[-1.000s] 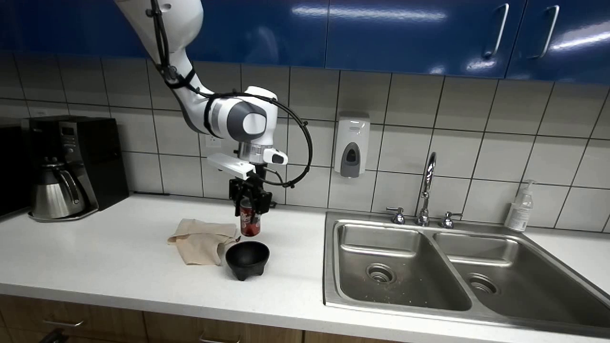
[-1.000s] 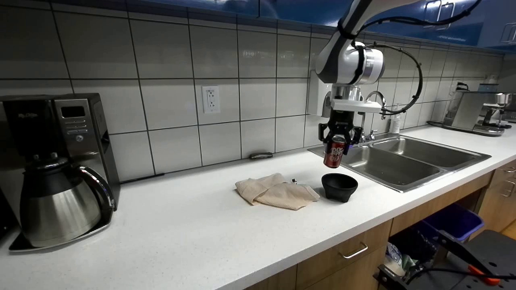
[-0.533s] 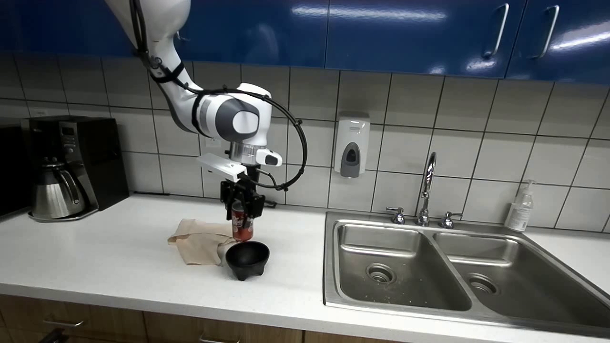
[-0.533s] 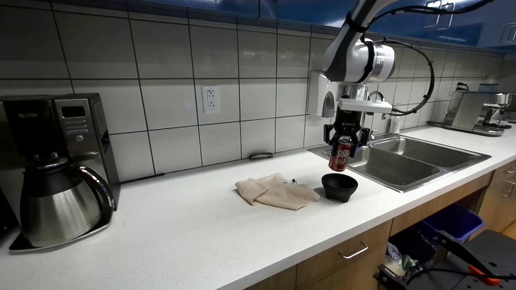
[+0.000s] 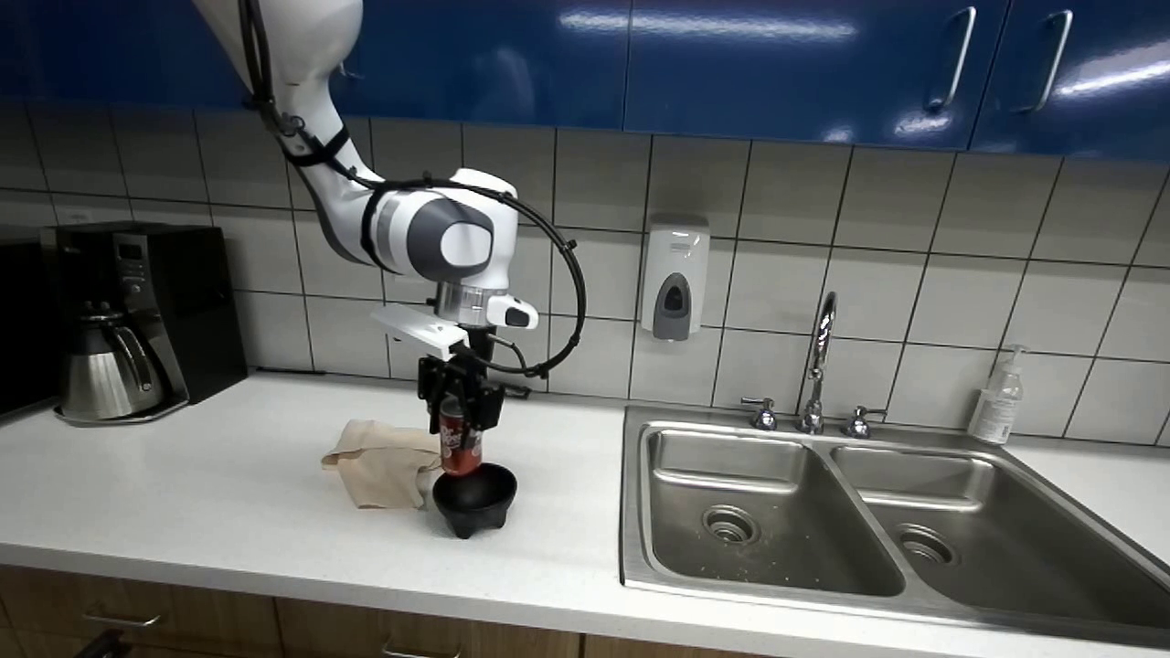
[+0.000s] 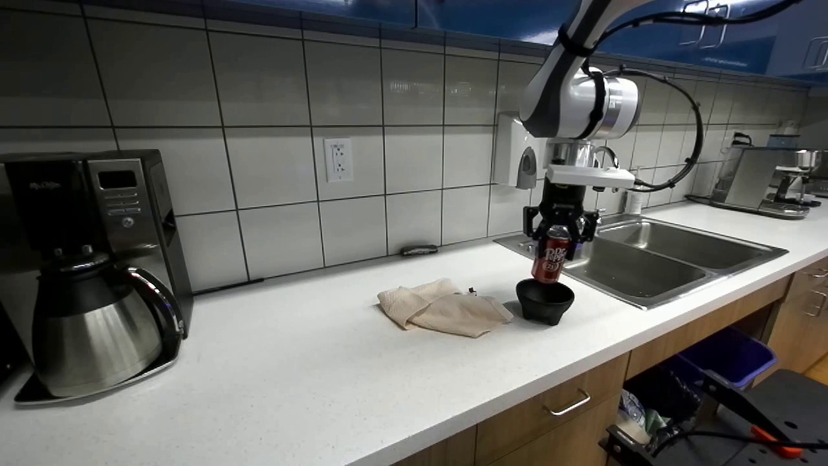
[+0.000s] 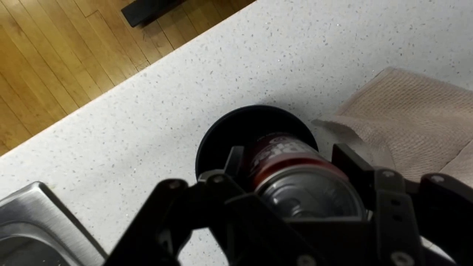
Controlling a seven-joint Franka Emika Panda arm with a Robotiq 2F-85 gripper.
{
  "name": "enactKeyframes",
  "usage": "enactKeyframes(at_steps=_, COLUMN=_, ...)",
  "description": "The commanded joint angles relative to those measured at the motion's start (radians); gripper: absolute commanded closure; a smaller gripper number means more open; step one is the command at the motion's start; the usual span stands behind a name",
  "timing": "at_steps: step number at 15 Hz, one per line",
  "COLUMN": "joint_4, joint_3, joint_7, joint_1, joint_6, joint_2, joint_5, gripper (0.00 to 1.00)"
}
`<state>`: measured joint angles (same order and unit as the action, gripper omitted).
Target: Put the can in the bowl
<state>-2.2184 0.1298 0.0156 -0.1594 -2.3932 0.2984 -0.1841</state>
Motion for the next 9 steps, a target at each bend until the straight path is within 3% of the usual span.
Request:
enactKeyframes(at_steps=1, joint_4=-0.023, joint_3=0.004, joint_7=0.0, joint_1=-0.002, joint_6=-0.016, joint_2=-0.025, joint_5=0.018, gripper=0.62)
enactKeyframes(at_steps=9, joint_4=-0.012, joint_3=0.007, joint_7=0.005, joint_1=-0.004, joint_6=-0.022, joint_2=0.012, joint_5=0.017, gripper=0.62)
